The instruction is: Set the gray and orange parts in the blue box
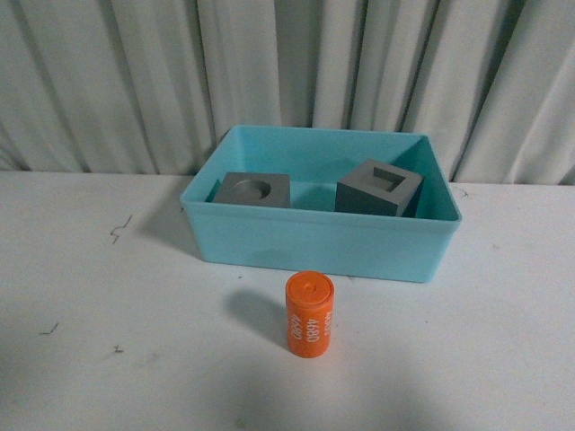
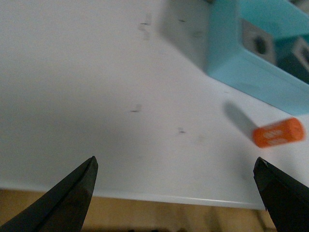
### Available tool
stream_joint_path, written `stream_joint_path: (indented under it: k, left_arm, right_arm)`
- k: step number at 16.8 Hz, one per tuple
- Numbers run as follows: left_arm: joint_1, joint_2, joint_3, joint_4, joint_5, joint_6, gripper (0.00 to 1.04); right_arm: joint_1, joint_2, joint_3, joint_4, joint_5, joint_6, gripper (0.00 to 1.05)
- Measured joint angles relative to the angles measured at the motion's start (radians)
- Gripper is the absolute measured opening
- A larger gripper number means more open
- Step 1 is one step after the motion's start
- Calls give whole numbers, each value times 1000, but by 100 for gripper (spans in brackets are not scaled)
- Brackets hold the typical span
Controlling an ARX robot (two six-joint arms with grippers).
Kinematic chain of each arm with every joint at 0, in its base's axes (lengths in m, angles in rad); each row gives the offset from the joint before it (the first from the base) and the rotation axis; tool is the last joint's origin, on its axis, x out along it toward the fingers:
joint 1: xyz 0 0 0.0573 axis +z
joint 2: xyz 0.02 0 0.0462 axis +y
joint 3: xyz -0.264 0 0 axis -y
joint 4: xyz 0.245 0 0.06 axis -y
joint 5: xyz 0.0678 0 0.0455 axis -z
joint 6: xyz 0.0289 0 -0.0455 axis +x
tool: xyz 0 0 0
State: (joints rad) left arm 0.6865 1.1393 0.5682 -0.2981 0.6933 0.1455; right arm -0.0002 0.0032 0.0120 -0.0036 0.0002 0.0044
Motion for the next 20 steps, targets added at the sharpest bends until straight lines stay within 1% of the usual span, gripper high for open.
stream_joint_path:
  k: [2,3,4,5,6,7,8,9,10,12,14,15,16,18,19,20]
  left_arm:
    - [209,47,15,-45,56,82,98]
    - [252,47,22,-49,84,107,98]
    - [247,47,31,-47,91,122,98]
    - [230,47,6,87,116,109,96]
    - [193,19,-97,401,137,59,87]
    - [146,-59,-232,623,111,-4,78]
    - [88,-146,-353,786,80,-52,69]
    - [32,-217,-420,905,37,-85,60]
    - [-15,-293,-444,959,-12,-104,51]
    - [-156,-495,-487,848,-157,-127,24]
    - [-259,-606,-525,748,-262,-139,2]
    - [-306,-661,-525,715,-308,-142,2]
    - [-335,-697,-525,694,-337,-142,2]
    - [-394,-742,-553,706,-396,-142,2]
    - [-423,-765,-558,652,-425,-143,2]
    - [-449,-785,-558,641,-454,-143,2]
  right_arm:
    - [0,0,0,0,0,0,98]
    - [0,0,0,0,-1,0,98]
    - [0,0,0,0,0,0,98]
    - [0,0,0,0,0,0,98]
    - [0,0,0,-1,1,0,98]
    - [-1,0,0,1,2,0,98]
    - [0,1,0,0,-1,0,98]
    - [0,0,0,0,-1,0,98]
    - [0,0,0,0,0,0,98]
    - [0,0,0,0,0,0,98]
    - [0,0,0,0,0,0,98]
    - [0,0,0,0,0,-1,98]
    - [0,0,0,0,0,0,98]
    - [0,0,0,0,0,0,98]
    - [0,0,0,0,-1,-1,98]
    - [0,0,0,0,0,-1,98]
